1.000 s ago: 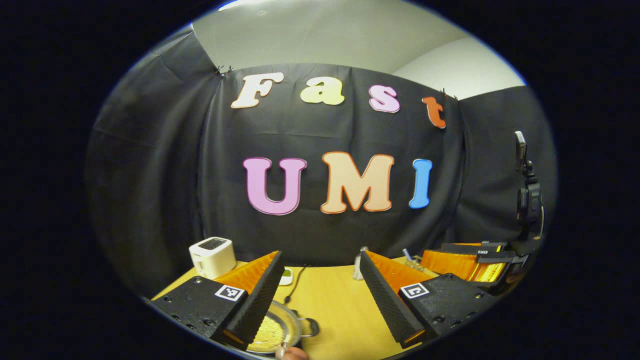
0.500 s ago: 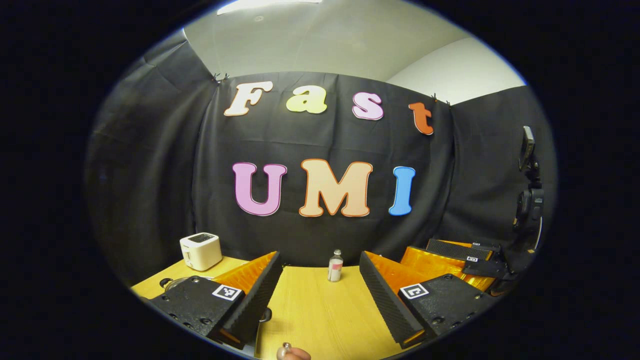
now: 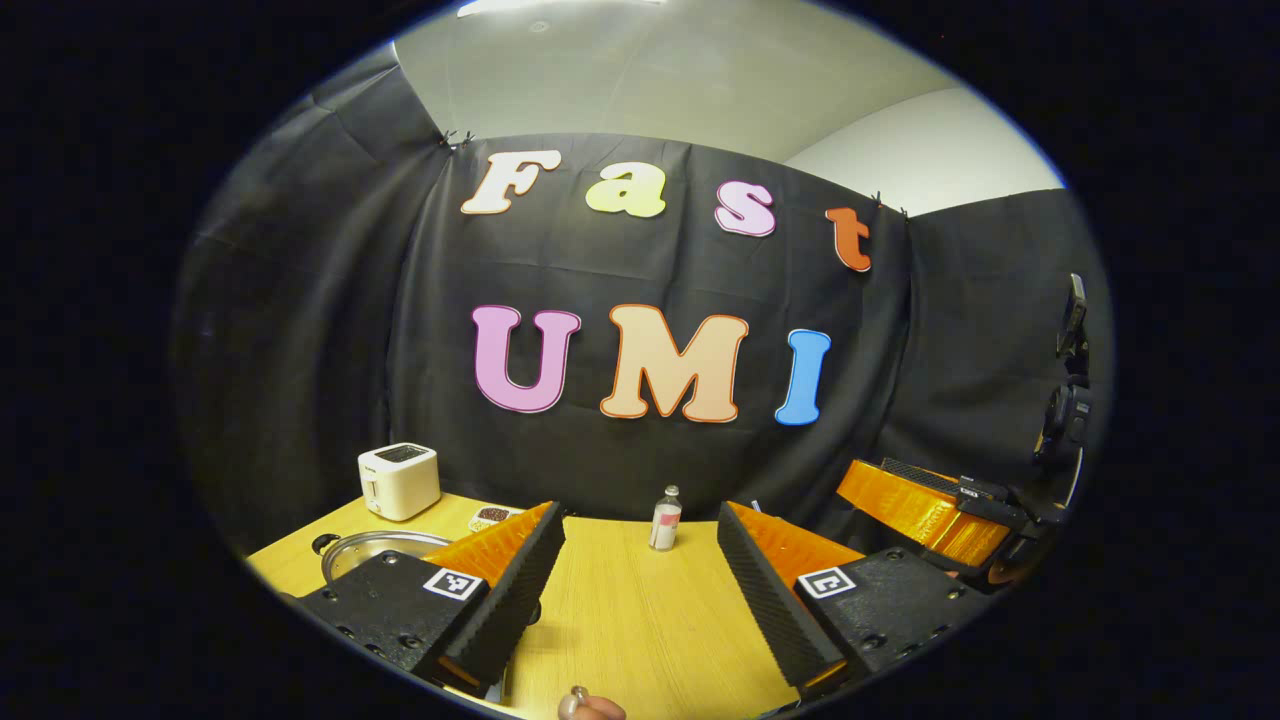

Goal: First push the handle of the pot to place it horizontally, then grasp the pot with both hands and set it on the induction cooktop.

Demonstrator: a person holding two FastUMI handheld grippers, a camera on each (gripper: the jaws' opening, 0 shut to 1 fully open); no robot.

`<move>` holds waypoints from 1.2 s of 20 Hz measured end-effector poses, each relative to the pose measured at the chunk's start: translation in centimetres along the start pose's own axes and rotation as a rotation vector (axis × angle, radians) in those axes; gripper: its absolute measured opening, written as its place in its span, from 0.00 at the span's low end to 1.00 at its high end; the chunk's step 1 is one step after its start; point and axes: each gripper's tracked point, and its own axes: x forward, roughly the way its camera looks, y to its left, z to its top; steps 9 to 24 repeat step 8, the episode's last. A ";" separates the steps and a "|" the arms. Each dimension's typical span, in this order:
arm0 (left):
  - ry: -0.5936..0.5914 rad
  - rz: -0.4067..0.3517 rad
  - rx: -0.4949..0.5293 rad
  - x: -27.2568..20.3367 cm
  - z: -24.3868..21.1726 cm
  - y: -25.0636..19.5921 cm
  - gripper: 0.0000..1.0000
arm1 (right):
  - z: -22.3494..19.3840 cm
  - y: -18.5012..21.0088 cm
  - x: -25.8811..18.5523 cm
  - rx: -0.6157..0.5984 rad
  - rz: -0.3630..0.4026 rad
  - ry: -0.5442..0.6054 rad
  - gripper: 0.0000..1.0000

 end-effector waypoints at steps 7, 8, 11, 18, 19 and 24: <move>0.040 -0.036 -0.016 0.6 -0.7 0.2 0.96 | 0.0 0.8 0.2 -0.075 -0.030 0.016 0.98; 0.042 -0.040 -0.013 0.6 -0.7 0.1 0.93 | 0.2 0.6 0.3 -0.081 -0.038 0.013 0.94; 0.042 -0.040 -0.013 0.6 -0.7 0.1 0.93 | 0.2 0.6 0.3 -0.081 -0.038 0.013 0.94; 0.042 -0.040 -0.013 0.6 -0.7 0.1 0.93 | 0.2 0.6 0.3 -0.081 -0.038 0.013 0.94; 0.042 -0.040 -0.013 0.6 -0.7 0.1 0.93 | 0.2 0.6 0.3 -0.081 -0.038 0.013 0.94; 0.042 -0.040 -0.013 0.6 -0.7 0.1 0.93 | 0.2 0.6 0.3 -0.081 -0.038 0.013 0.94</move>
